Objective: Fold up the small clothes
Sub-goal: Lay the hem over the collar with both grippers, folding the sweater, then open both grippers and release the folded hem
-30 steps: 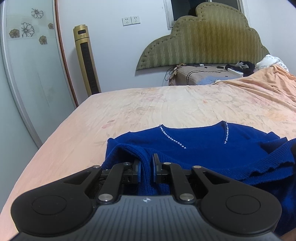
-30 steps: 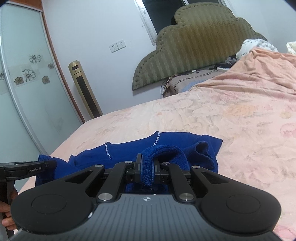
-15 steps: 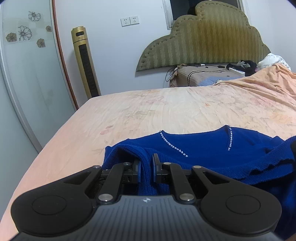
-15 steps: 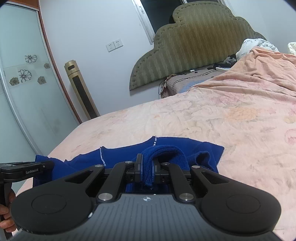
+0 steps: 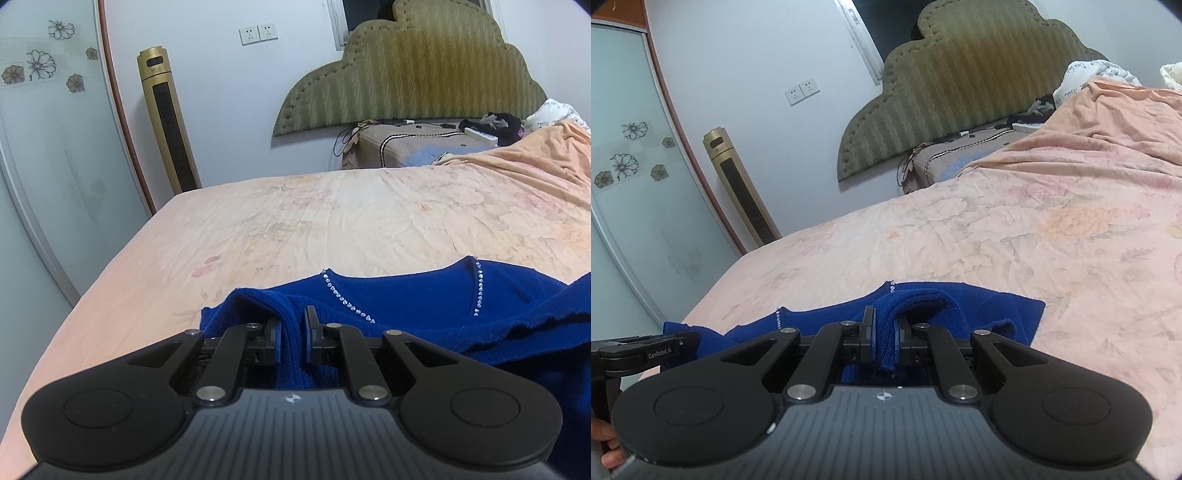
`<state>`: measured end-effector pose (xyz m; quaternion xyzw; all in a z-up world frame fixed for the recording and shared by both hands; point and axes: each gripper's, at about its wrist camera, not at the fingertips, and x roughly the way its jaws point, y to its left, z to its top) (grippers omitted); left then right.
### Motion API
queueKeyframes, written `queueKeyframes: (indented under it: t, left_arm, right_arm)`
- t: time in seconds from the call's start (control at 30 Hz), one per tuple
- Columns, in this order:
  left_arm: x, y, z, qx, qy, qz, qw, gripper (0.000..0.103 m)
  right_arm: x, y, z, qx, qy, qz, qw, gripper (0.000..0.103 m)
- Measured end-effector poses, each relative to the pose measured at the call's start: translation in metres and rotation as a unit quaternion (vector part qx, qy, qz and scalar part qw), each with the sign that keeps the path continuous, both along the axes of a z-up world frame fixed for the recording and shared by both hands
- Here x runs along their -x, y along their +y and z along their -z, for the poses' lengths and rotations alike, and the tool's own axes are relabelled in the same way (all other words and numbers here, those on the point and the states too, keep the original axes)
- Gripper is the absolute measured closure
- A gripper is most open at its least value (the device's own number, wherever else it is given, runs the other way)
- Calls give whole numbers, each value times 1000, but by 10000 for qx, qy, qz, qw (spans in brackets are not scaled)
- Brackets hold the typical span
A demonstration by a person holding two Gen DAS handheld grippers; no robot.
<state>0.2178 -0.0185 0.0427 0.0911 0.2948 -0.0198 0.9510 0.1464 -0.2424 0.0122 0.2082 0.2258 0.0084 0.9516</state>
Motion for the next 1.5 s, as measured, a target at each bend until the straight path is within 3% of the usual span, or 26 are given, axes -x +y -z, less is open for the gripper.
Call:
queueKeyframes:
  t: [0.3,0.53,1.1,1.2,1.23,1.27,1.33,1.5]
  left_arm:
    - [-28,-7,17,-71,210,12,9998,92]
    - [-47,-2,30,140,446,-11,9989,92]
    - [-71,-8,41,105,656,-130,9977,87]
    - [-75,-7,41,127,700,-166,9973,73]
    - [-76,-6,41,111,685,-198,9974,59]
    - [-75,-6,40,69,629,-253,9977,39]
    - [-73,-4,37,-22,400,-377,9985,20]
    - [-72,11,24,21,64,-688,9976,19]
  right_arm:
    - [-23,-6,15,-117,166,111,9997,91]
    - [-41,-15,29,-265,357,123,9989,91]
    - [-70,-28,47,-598,678,180,9957,85]
    - [-74,-28,48,-599,717,207,9954,80]
    - [-75,-28,49,-604,736,209,9952,79]
    - [-76,-29,50,-621,753,202,9950,78]
    - [-78,-30,51,-642,786,196,9946,75]
    - [-80,-31,51,-675,757,228,9946,60]
